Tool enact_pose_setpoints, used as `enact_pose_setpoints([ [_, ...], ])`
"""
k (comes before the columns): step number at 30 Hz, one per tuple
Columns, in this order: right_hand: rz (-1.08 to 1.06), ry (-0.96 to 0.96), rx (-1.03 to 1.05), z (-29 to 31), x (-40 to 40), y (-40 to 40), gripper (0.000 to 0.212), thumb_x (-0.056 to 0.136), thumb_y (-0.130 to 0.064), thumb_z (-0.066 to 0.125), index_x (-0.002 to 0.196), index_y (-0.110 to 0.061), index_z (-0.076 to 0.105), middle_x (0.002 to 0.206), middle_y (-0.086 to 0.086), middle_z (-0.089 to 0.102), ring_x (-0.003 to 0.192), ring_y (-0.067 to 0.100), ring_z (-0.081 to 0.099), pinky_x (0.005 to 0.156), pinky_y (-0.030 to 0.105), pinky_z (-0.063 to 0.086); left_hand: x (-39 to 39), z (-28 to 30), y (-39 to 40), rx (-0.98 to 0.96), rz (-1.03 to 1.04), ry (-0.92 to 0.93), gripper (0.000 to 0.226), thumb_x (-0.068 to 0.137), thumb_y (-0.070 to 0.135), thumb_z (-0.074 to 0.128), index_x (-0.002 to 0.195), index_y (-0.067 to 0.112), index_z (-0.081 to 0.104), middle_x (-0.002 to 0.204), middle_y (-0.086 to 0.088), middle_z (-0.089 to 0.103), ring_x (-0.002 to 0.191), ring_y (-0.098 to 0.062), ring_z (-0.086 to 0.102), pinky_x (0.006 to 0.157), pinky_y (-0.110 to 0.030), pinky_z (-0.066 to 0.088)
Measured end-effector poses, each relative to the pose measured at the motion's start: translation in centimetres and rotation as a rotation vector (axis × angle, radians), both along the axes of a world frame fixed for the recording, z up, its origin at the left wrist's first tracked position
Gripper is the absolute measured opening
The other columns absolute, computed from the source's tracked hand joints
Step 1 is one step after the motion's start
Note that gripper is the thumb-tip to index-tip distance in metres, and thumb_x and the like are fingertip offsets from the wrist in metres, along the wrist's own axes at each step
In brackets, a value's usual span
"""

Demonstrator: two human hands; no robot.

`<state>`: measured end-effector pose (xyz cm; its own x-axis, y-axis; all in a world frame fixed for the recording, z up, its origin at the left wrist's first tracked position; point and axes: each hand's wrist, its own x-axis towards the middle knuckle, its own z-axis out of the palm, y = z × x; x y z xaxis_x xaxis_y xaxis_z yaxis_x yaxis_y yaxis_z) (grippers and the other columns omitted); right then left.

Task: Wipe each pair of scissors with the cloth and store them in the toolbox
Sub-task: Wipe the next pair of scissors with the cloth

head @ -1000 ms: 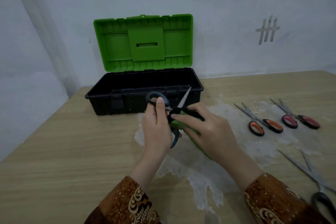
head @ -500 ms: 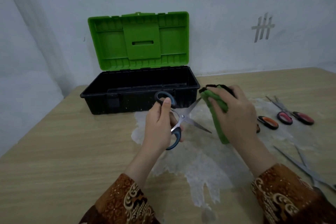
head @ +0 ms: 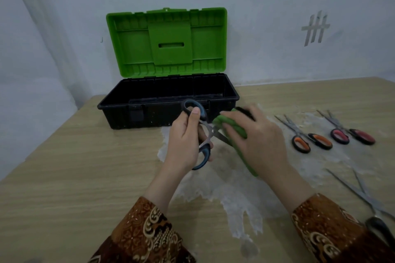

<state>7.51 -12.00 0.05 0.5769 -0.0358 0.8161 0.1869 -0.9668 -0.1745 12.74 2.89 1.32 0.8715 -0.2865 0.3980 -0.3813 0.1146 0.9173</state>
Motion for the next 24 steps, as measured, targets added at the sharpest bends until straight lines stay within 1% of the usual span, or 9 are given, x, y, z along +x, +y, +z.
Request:
enact_pose_setpoints([
  [2, -0.125, 0.003, 0.050, 0.2, 0.2, -1.3, 0.020, 0.088, -0.030, 0.065, 0.106, -0.023, 0.069, 0.092, 0.003, 0.059, 0.056, 0.016, 0.051, 0.046, 0.023, 0.038, -0.3, 0.0, 0.1, -0.003, -0.045, 0.030, 0.031, 0.104, 0.027, 0.035, 0.083, 0.007, 0.045, 0.051, -0.018, 0.045, 0.041, -0.038, 0.049, 0.038, -0.042, 0.048],
  [5, -0.229, -0.016, 0.088, 0.3, -0.2, -2.8, 0.019, 0.085, -0.025, 0.071, 0.103, -0.020, 0.069, 0.089, 0.003, 0.057, 0.056, 0.014, 0.045, 0.048, 0.022, 0.032, -0.5, -0.2, -0.6, 0.003, -0.025, 0.066, 0.033, 0.104, 0.028, 0.036, 0.081, 0.006, 0.045, 0.055, -0.021, 0.046, 0.042, -0.040, 0.049, 0.037, -0.035, 0.047],
  [8, -0.092, -0.074, 0.088, 0.7, -0.7, -2.3, 0.023, 0.083, -0.022, 0.072, 0.105, -0.020, 0.071, 0.092, 0.003, 0.059, 0.063, 0.016, 0.054, 0.049, 0.025, 0.043, -0.2, -0.7, -1.1, 0.017, 0.044, 0.074, 0.035, 0.104, 0.030, 0.036, 0.081, 0.006, 0.047, 0.055, -0.029, 0.048, 0.041, -0.036, 0.052, 0.037, -0.036, 0.048],
  [11, 0.115, -0.085, 0.032, 0.7, -0.9, 0.3, 0.022, 0.087, -0.026, 0.068, 0.107, -0.020, 0.072, 0.096, 0.003, 0.061, 0.067, 0.016, 0.059, 0.053, 0.026, 0.051, -0.4, -1.2, -1.3, 0.028, 0.143, 0.061, 0.039, 0.103, 0.035, 0.036, 0.076, 0.011, 0.052, 0.066, -0.026, 0.052, 0.060, -0.035, 0.055, 0.057, -0.049, 0.050],
  [12, 0.147, -0.064, 0.003, 0.5, -0.9, 1.1, 0.022, 0.088, -0.027, 0.066, 0.108, -0.020, 0.072, 0.096, 0.003, 0.061, 0.066, 0.016, 0.059, 0.052, 0.027, 0.051, -0.6, -1.2, -1.4, 0.022, 0.173, 0.063, 0.041, 0.104, 0.035, 0.035, 0.076, 0.012, 0.053, 0.069, -0.016, 0.054, 0.066, -0.027, 0.056, 0.064, -0.045, 0.050],
  [14, 0.147, -0.025, -0.029, 0.1, -0.6, 2.1, 0.022, 0.089, -0.029, 0.063, 0.108, -0.022, 0.071, 0.096, 0.003, 0.060, 0.064, 0.017, 0.059, 0.049, 0.028, 0.050, -0.9, -1.2, -1.6, -0.036, 0.194, 0.064, 0.042, 0.104, 0.033, 0.032, 0.078, 0.009, 0.055, 0.071, -0.007, 0.055, 0.066, -0.014, 0.055, 0.063, -0.030, 0.047],
  [20, 0.030, -0.003, 0.049, 0.1, -0.4, 1.3, 0.021, 0.085, -0.031, 0.068, 0.105, -0.025, 0.071, 0.091, 0.000, 0.059, 0.057, 0.019, 0.057, 0.044, 0.032, 0.049, -1.3, -1.2, -1.7, -0.074, 0.213, 0.008, 0.050, 0.104, 0.035, 0.030, 0.081, -0.004, 0.050, 0.060, -0.028, 0.050, 0.051, -0.040, 0.049, 0.046, -0.040, 0.043],
  [21, 0.047, -0.014, 0.041, 0.0, -0.4, 1.4, 0.020, 0.086, -0.030, 0.068, 0.105, -0.024, 0.071, 0.091, 0.001, 0.059, 0.057, 0.018, 0.057, 0.043, 0.032, 0.048, -1.4, -1.3, -1.8, -0.065, 0.218, -0.022, 0.050, 0.104, 0.035, 0.029, 0.081, -0.004, 0.050, 0.058, -0.025, 0.049, 0.051, -0.037, 0.049, 0.046, -0.039, 0.042],
  [24, 0.119, -0.016, 0.033, -0.2, -0.5, 2.1, 0.021, 0.087, -0.029, 0.064, 0.106, -0.020, 0.070, 0.094, 0.003, 0.060, 0.061, 0.018, 0.059, 0.045, 0.032, 0.050, -1.6, -1.8, -2.2, -0.037, 0.254, -0.108, 0.052, 0.103, 0.037, 0.028, 0.076, 0.000, 0.052, 0.059, -0.003, 0.048, 0.052, -0.008, 0.047, 0.047, -0.022, 0.037],
])
